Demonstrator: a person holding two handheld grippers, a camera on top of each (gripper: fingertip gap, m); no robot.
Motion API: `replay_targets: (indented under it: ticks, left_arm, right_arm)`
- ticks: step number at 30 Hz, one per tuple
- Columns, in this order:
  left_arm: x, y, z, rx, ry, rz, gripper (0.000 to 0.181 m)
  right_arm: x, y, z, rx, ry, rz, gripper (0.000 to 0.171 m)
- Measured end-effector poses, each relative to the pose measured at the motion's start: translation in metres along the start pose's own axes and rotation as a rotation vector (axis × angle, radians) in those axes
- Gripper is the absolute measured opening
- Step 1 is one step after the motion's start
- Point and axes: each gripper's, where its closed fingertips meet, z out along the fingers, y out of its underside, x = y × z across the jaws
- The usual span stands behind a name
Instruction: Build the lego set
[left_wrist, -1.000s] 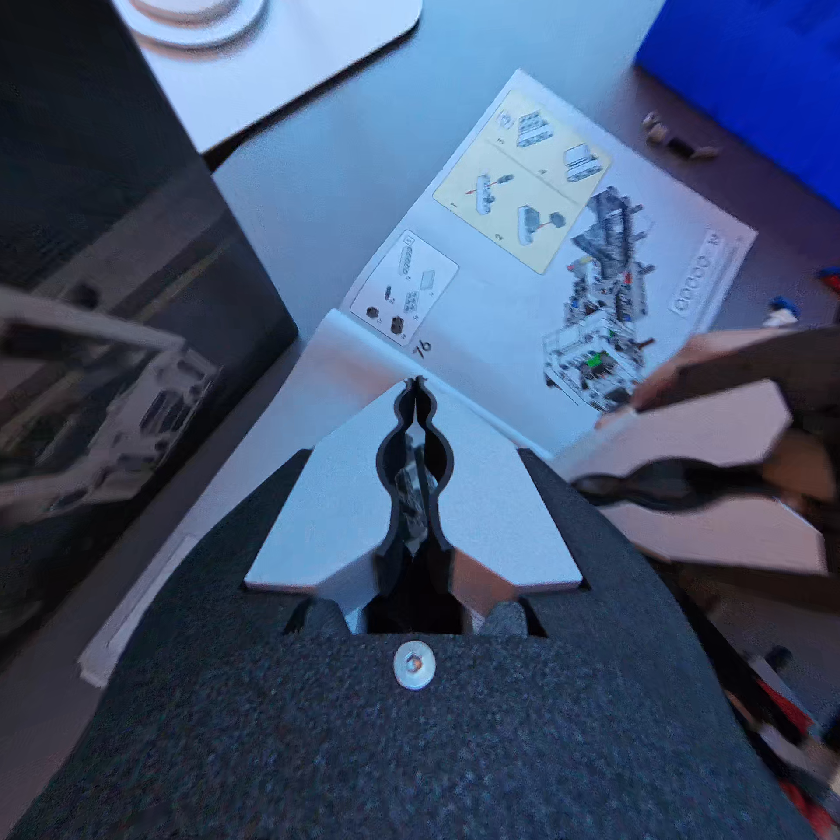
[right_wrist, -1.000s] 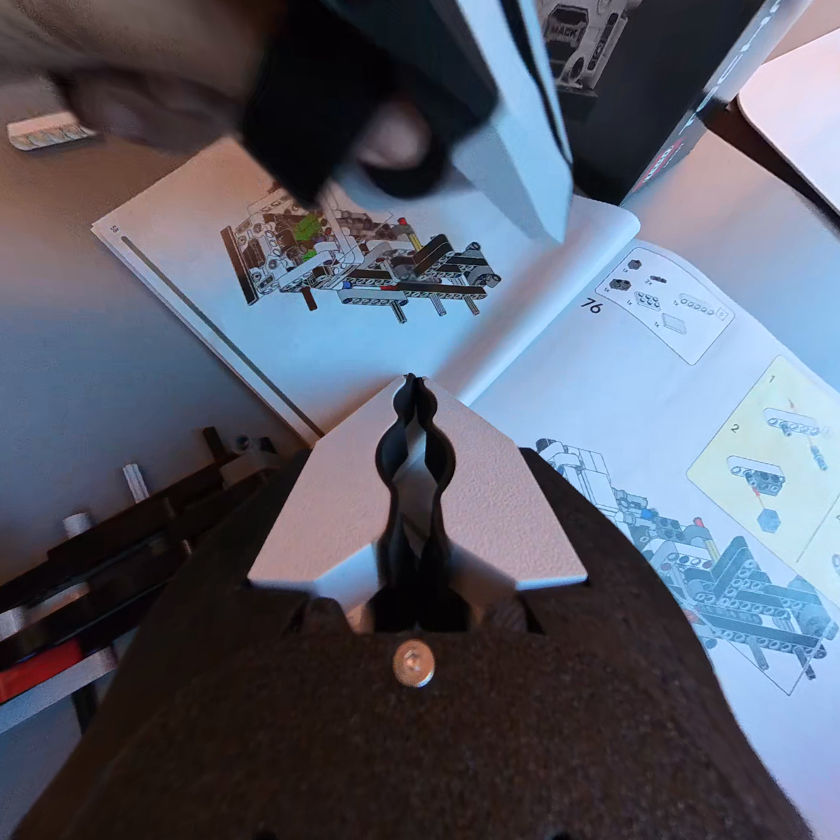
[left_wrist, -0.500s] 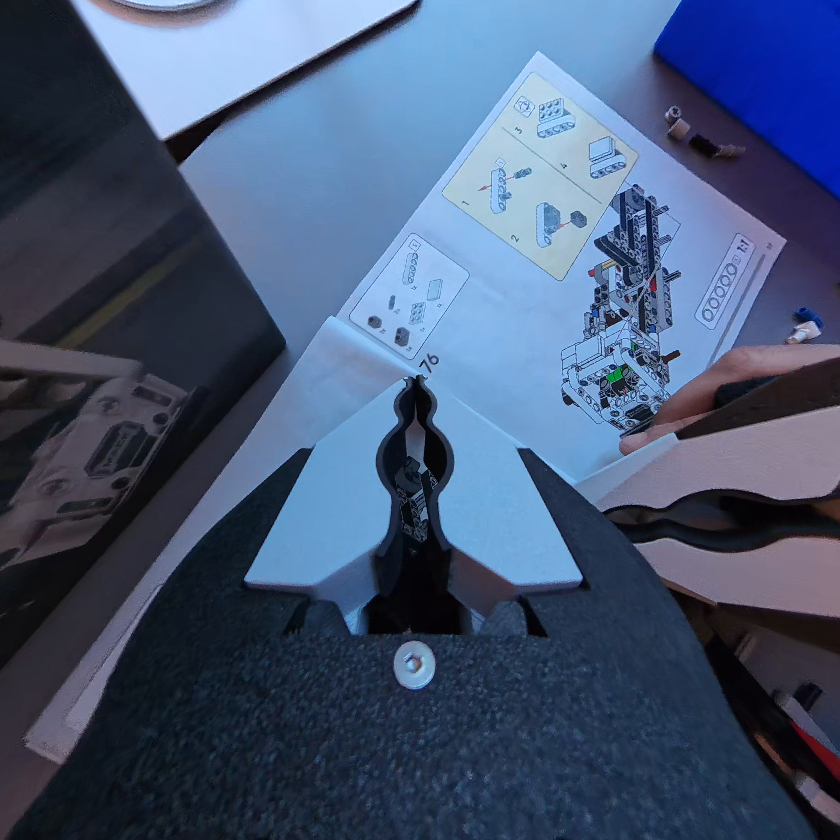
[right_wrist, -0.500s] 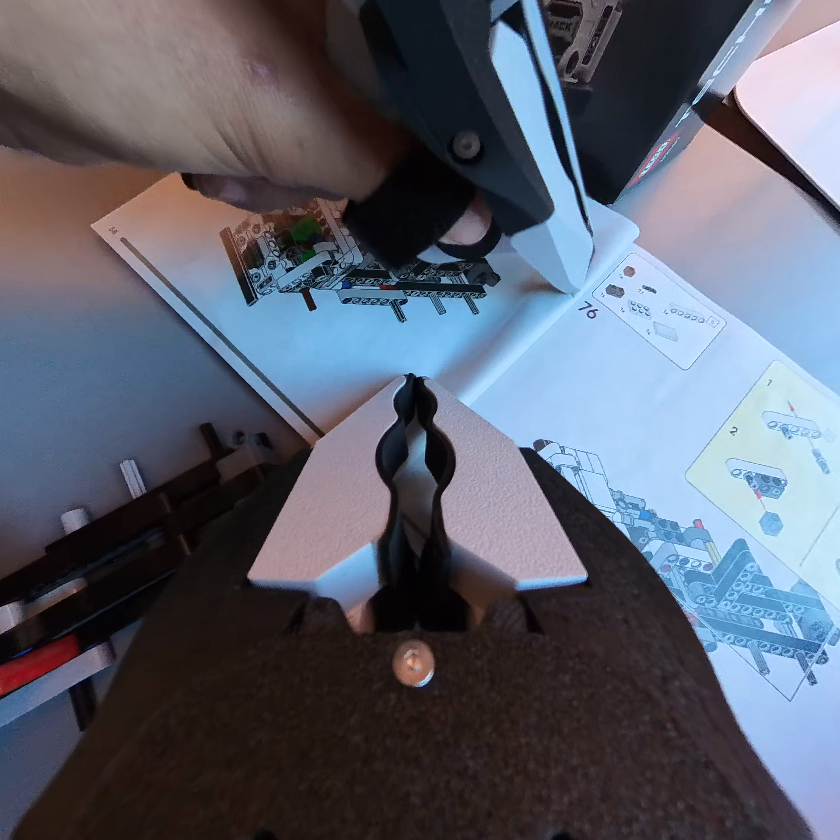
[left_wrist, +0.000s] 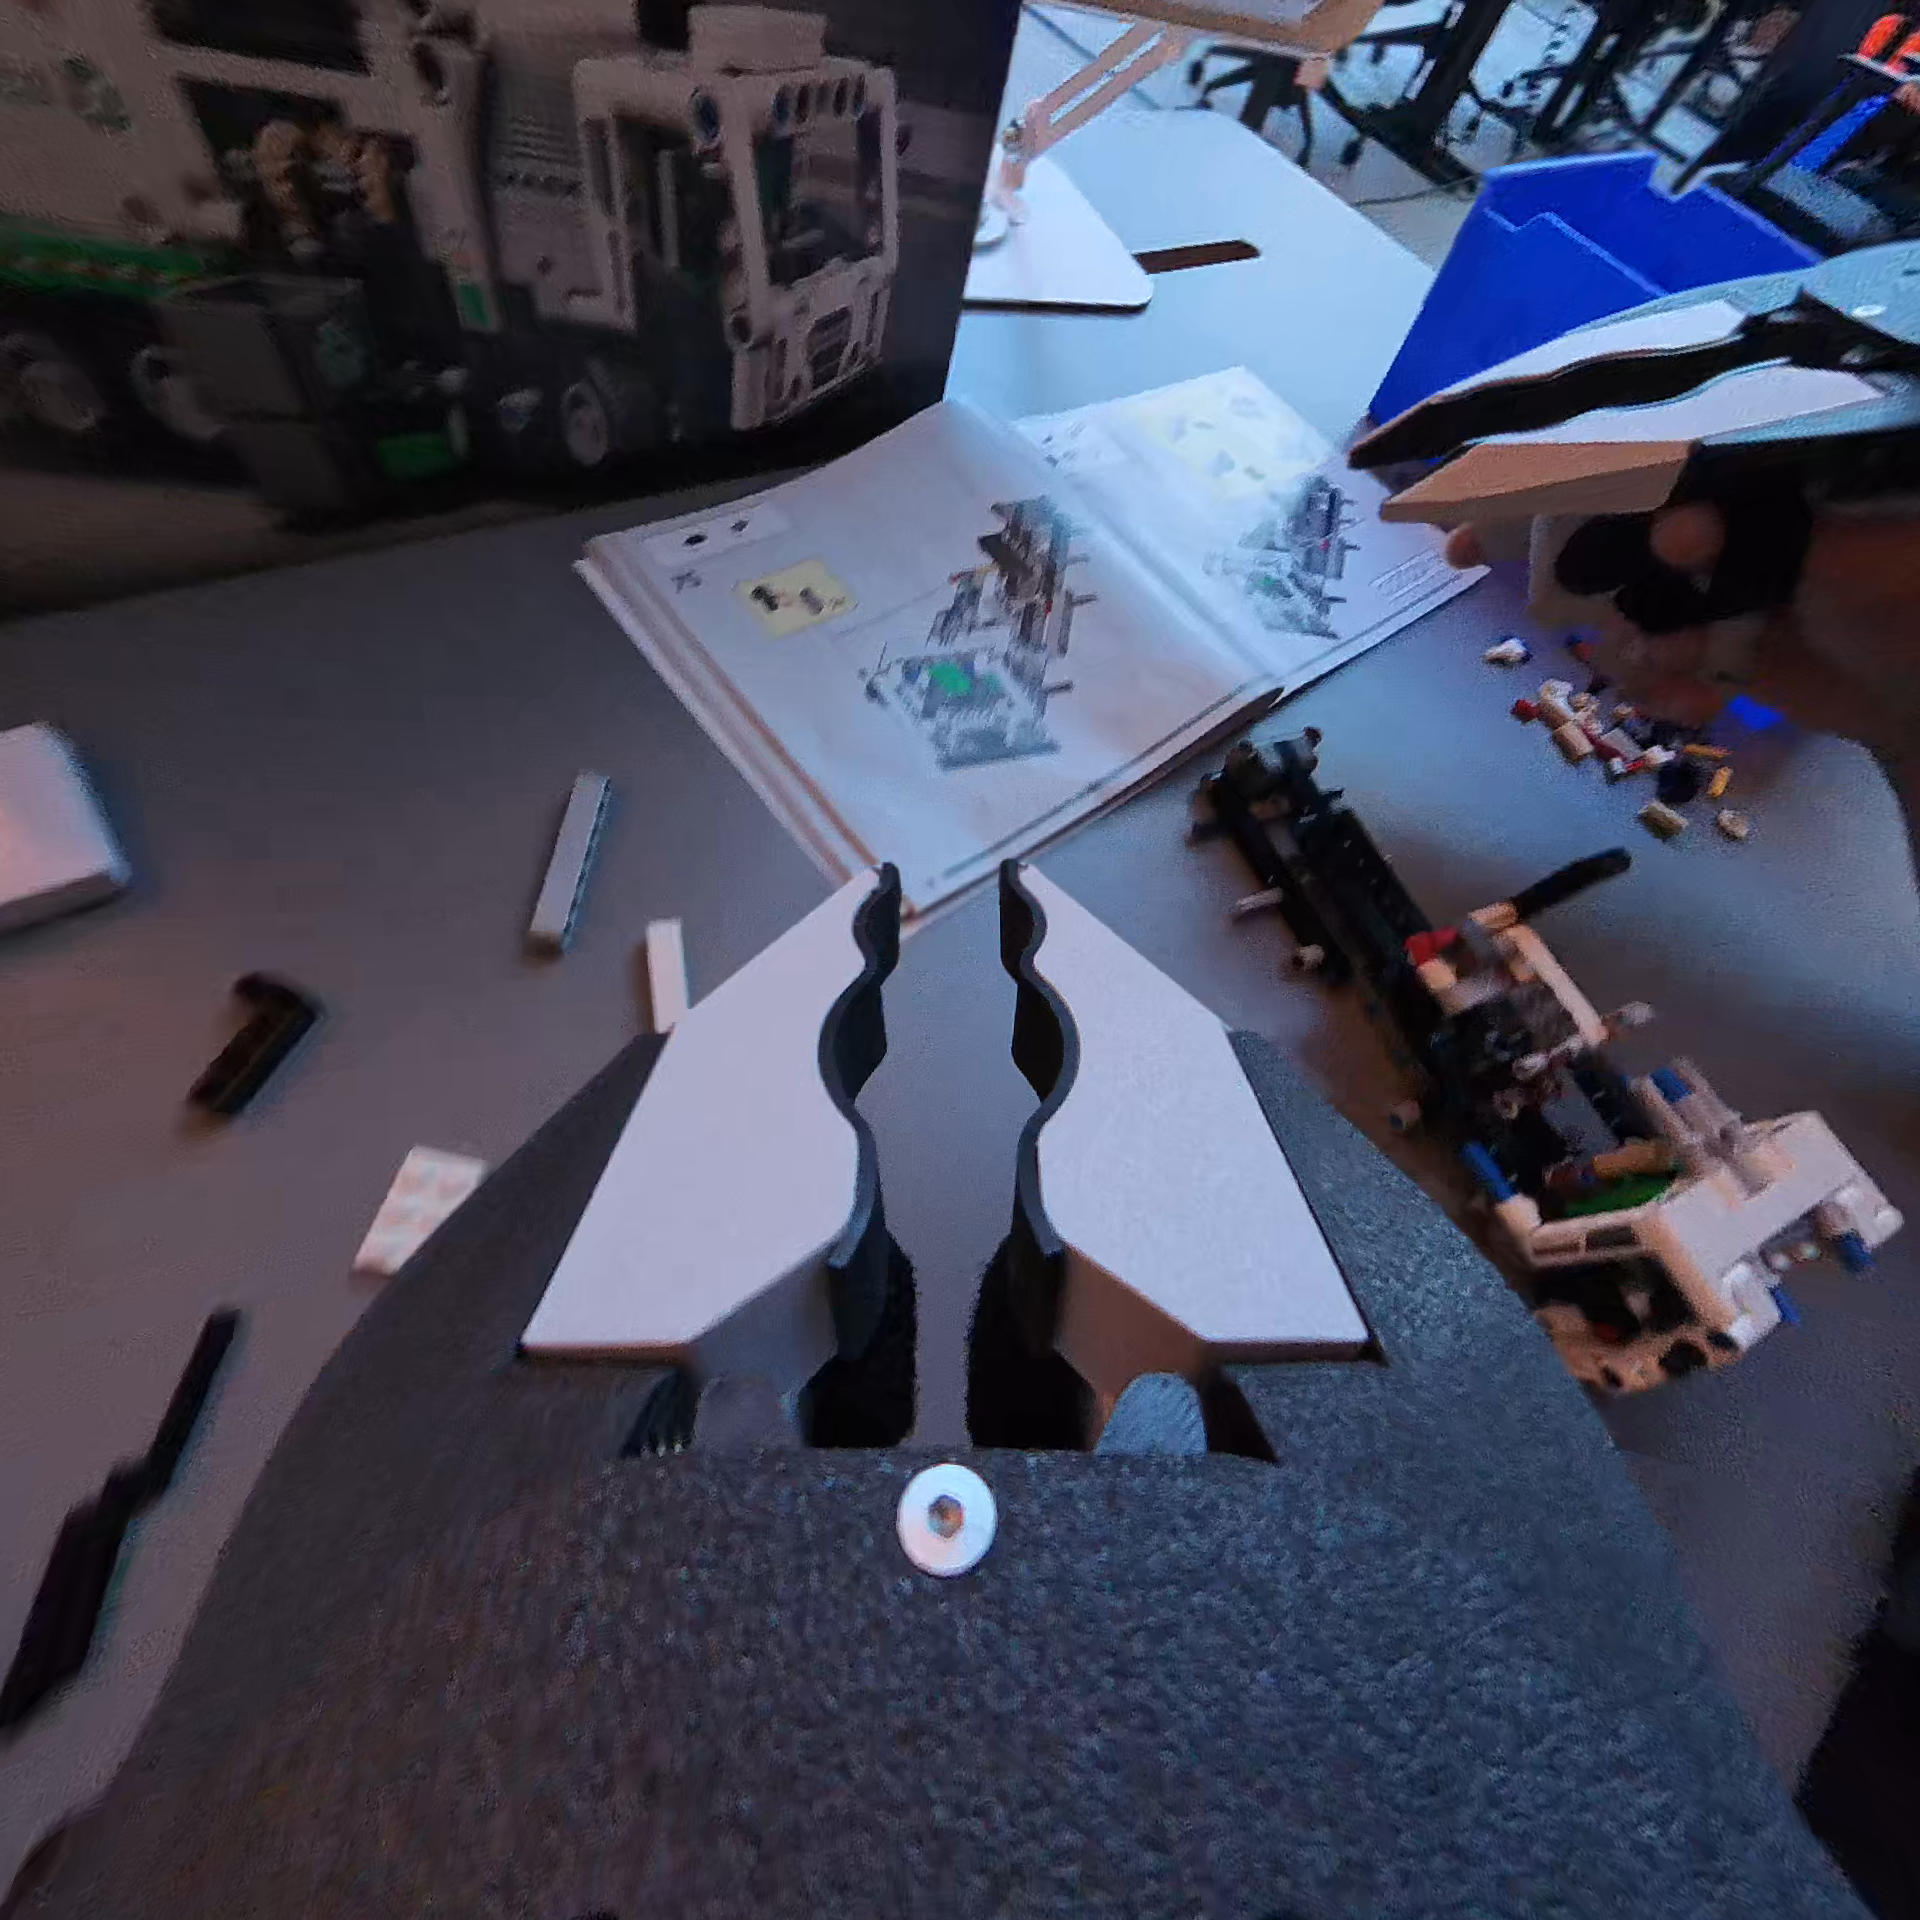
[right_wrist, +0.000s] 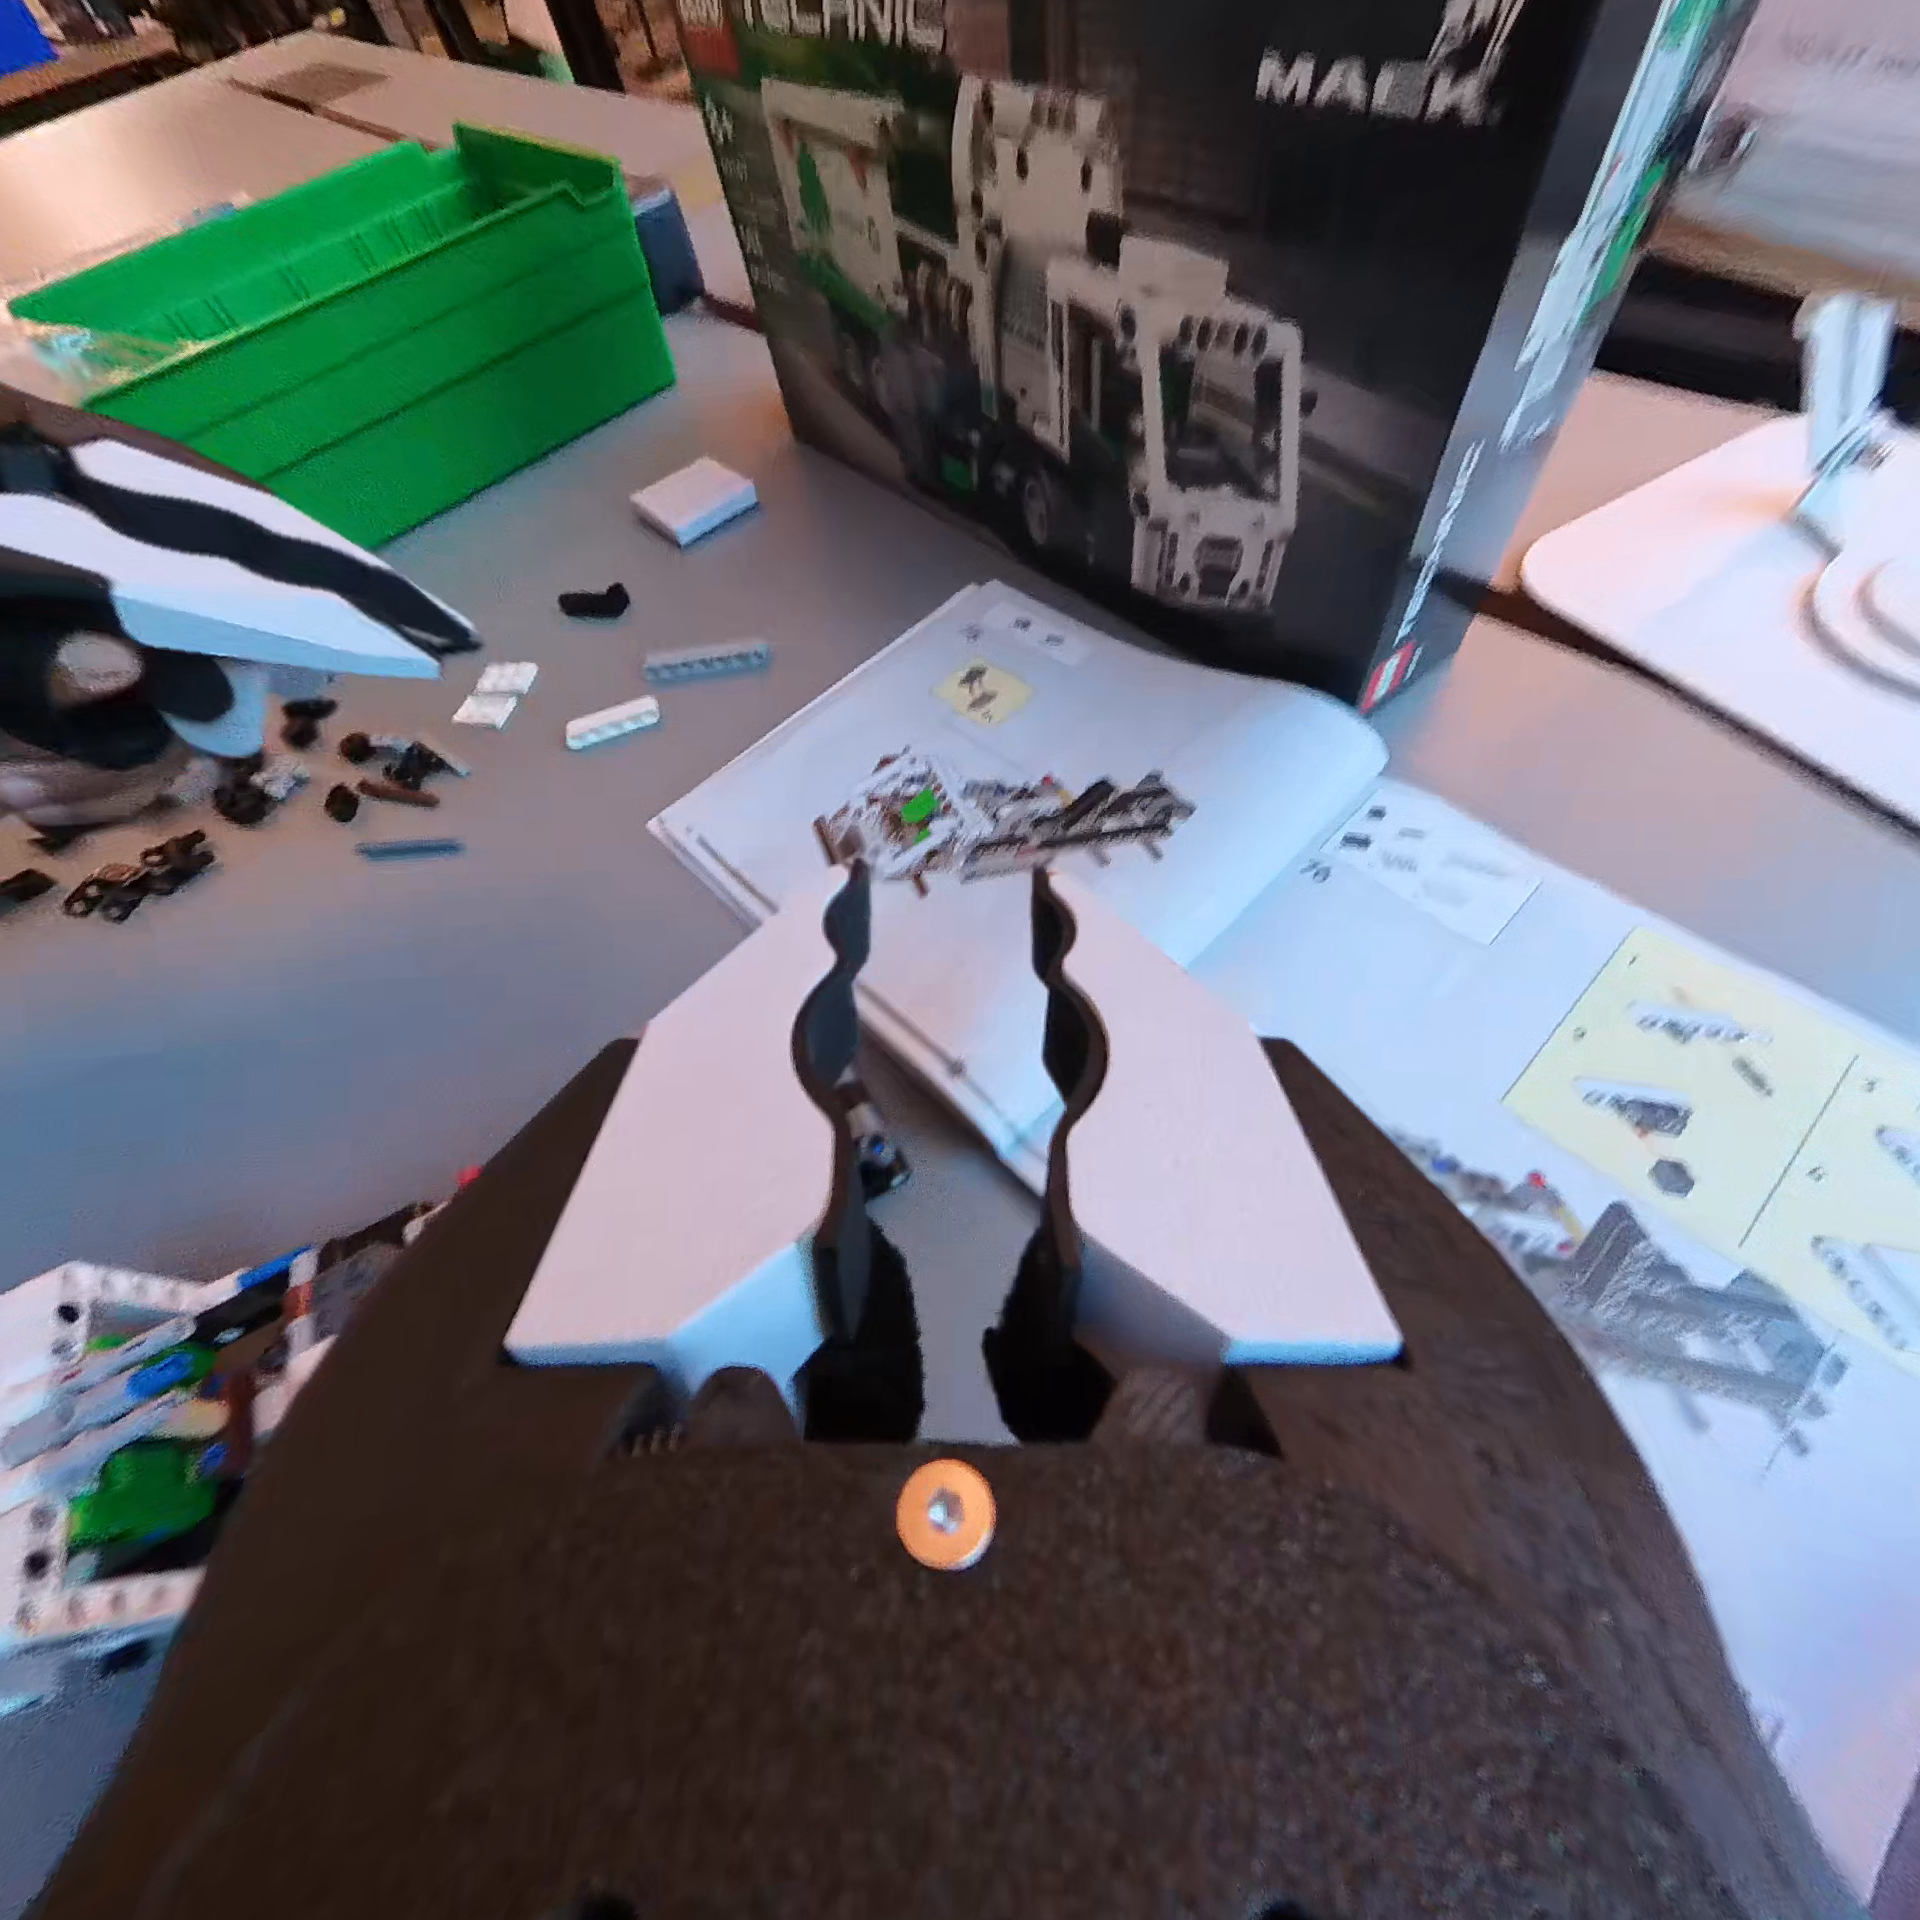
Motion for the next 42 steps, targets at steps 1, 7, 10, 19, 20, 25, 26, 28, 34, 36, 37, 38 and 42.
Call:
replay_targets:
  ticks: [1,7,10,19,20,25,26,28,34,36,37,38,42]
  left_arm:
    - [-0.002,0.005,-0.008,0.007,-0.025,0.003,0.018]
    - [-0.025,0.023,-0.032,-0.039,-0.121,-0.002,0.020]
    - [-0.039,0.027,-0.040,-0.078,-0.169,0.030,0.020]
    - [-0.090,0.039,-0.139,-0.158,-0.453,0.123,0.016]
    - [-0.091,0.040,-0.154,-0.146,-0.464,0.117,0.016]
    - [-0.079,0.067,-0.190,-0.181,-0.427,0.080,0.018]
    - [-0.077,0.070,-0.194,-0.180,-0.447,0.094,0.018]
    - [-0.070,0.080,-0.200,-0.186,-0.455,0.101,0.018]
    - [-0.027,0.103,-0.203,-0.095,-0.320,0.039,0.016]
    - [-0.024,0.108,-0.200,-0.109,-0.310,0.061,0.016]
    - [-0.024,0.110,-0.198,-0.120,-0.312,0.065,0.016]
    - [-0.022,0.113,-0.196,-0.128,-0.306,0.061,0.016]
    - [-0.015,0.124,-0.190,-0.152,-0.273,0.057,0.016]
  right_arm:
    - [-0.004,0.006,0.000,-0.031,-0.010,0.018,0.031]
    - [-0.020,0.021,0.001,-0.097,0.029,0.018,0.031]
    - [-0.022,0.020,0.001,-0.099,0.038,0.011,0.031]
    - [-0.039,0.011,-0.020,0.056,-0.011,0.012,0.036]
    - [-0.042,0.015,-0.026,0.054,-0.015,0.017,0.037]
    - [-0.062,0.030,-0.055,0.102,-0.001,-0.032,0.038]
    - [-0.065,0.037,-0.060,0.080,0.014,-0.039,0.038]
    - [-0.073,0.051,-0.069,0.030,0.028,-0.040,0.042]
    - [-0.094,0.085,-0.094,-0.019,0.079,0.069,0.039]
    - [-0.102,0.096,-0.102,-0.022,0.088,0.084,0.036]
    - [-0.106,0.101,-0.105,-0.025,0.097,0.080,0.035]
    - [-0.107,0.107,-0.108,-0.033,0.111,0.074,0.035]
    - [-0.111,0.117,-0.119,-0.032,0.165,0.083,0.031]
